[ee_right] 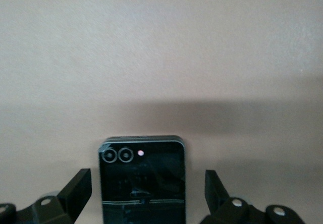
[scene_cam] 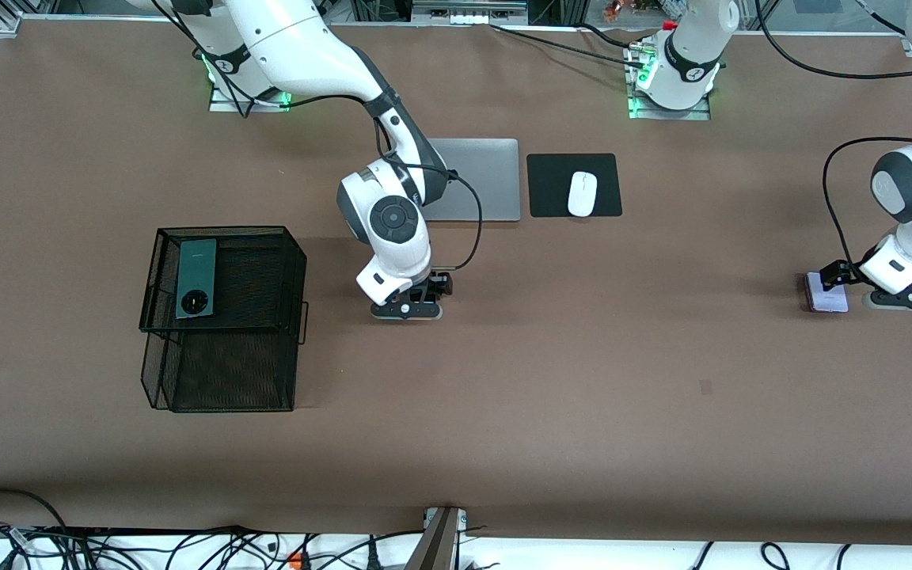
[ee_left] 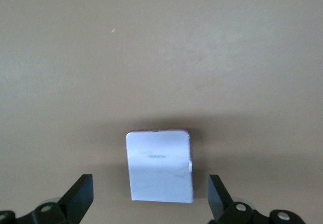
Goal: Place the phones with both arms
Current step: 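Grasp the flip phone with the right gripper while the left grasps the white phone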
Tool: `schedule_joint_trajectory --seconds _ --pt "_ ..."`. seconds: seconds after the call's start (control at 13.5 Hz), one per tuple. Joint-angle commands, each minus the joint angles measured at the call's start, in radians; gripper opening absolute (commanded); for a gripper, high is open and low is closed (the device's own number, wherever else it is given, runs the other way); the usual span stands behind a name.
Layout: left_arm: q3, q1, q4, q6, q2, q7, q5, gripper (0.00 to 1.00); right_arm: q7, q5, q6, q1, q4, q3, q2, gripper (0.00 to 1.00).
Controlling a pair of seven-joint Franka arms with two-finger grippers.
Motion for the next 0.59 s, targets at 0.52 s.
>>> schedule_joint_trajectory --seconds 0.52 --pt "-0.265 0.294 0.033 0.107 0.123 0.09 -0.025 1.0 -0.027 0.044 0.031 0.005 -0.055 0.005 -0.03 0.99"
